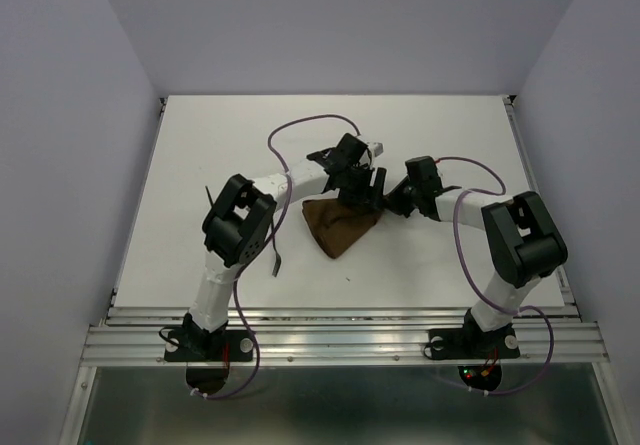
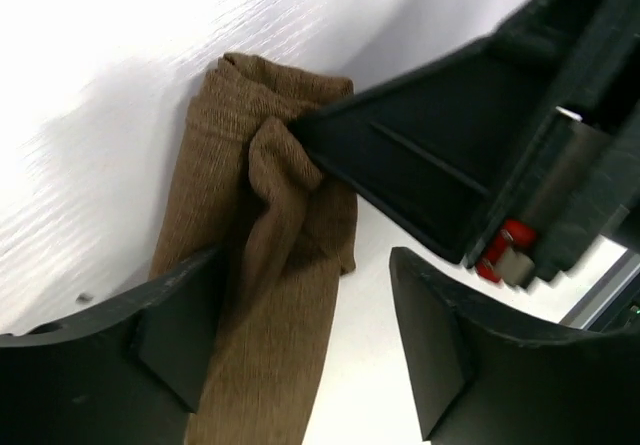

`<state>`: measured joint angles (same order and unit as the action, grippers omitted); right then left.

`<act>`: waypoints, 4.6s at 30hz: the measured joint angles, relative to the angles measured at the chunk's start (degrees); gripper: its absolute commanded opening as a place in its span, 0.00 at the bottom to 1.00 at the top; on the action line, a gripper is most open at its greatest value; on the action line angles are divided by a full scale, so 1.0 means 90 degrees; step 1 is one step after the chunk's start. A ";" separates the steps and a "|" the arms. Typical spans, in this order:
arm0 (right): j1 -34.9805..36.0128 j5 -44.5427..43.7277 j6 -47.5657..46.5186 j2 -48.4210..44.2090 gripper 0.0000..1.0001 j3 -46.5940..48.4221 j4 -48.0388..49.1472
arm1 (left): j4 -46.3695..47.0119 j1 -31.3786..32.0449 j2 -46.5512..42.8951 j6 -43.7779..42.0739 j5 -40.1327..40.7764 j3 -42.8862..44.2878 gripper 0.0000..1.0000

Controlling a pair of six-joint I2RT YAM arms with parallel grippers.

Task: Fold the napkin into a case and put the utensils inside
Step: Fold the 2/3-rectangle-folded napkin at the center of the board.

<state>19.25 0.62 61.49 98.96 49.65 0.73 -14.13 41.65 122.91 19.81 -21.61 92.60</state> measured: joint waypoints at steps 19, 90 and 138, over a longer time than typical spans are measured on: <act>-0.0017 0.0270 -0.0019 0.0189 0.01 -0.0083 0.0590 | -0.0425 -0.1195 -0.1656 -0.0090 0.0719 -0.1447 0.83; -0.0058 0.0442 -0.0124 0.0389 0.01 0.0163 0.0537 | -0.1003 0.0724 -0.2873 -0.1124 0.0554 -0.2297 0.80; -0.0058 0.0437 -0.0214 0.0389 0.01 0.0279 0.0304 | 0.0194 0.0061 -0.2127 0.0364 -0.0345 -0.2878 0.00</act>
<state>18.72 4.56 59.57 102.45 52.16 3.46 -12.38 42.19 103.77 23.09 -24.71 66.70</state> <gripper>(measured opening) 0.182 0.026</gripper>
